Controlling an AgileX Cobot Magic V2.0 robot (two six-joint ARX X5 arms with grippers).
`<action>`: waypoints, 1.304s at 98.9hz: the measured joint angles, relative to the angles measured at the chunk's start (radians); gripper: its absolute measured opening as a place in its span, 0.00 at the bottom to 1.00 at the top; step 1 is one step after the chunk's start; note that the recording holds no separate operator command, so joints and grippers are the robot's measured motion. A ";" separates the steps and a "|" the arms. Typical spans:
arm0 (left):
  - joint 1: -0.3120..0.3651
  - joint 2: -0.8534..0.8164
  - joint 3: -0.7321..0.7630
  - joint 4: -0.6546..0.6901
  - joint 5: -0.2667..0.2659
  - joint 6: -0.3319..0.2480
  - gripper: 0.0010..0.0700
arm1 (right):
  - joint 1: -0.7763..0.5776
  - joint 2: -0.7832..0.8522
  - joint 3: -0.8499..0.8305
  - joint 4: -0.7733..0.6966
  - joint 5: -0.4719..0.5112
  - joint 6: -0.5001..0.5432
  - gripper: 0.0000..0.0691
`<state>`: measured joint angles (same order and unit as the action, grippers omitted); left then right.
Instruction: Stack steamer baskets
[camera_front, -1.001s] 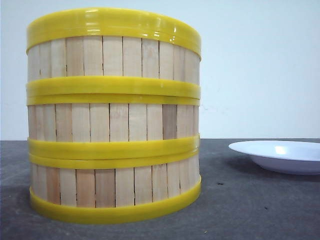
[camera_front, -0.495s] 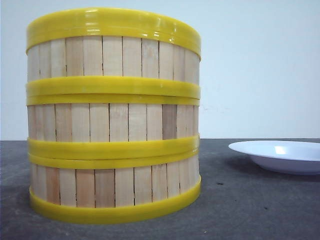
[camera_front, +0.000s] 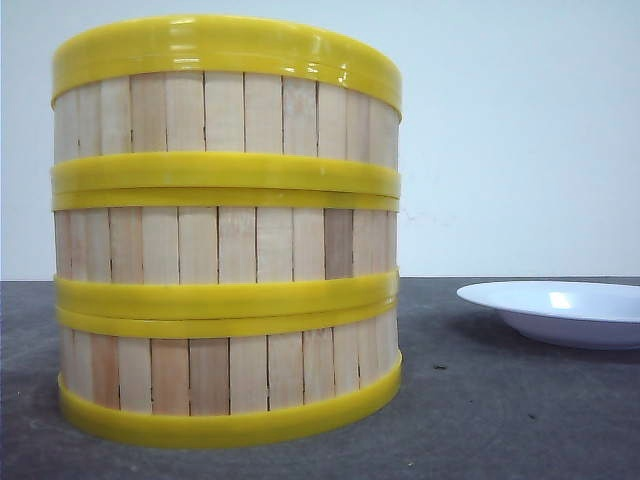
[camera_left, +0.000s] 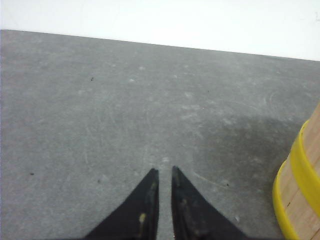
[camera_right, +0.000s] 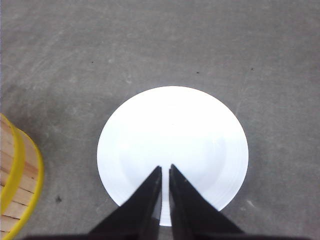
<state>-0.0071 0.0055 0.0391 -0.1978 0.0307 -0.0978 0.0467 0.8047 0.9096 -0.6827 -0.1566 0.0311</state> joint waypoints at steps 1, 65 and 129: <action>0.000 0.000 0.000 0.000 0.000 0.000 0.01 | 0.000 0.000 0.000 0.000 0.000 0.000 0.03; 0.000 0.000 0.000 0.000 0.000 -0.003 0.01 | 0.000 0.000 0.000 0.000 0.000 0.000 0.03; 0.000 0.000 0.000 0.000 0.000 -0.003 0.01 | -0.034 -0.603 -0.592 0.357 0.072 0.000 0.03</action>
<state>-0.0071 0.0055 0.0391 -0.1978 0.0307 -0.1013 0.0128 0.2020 0.3180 -0.3252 -0.0841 0.0311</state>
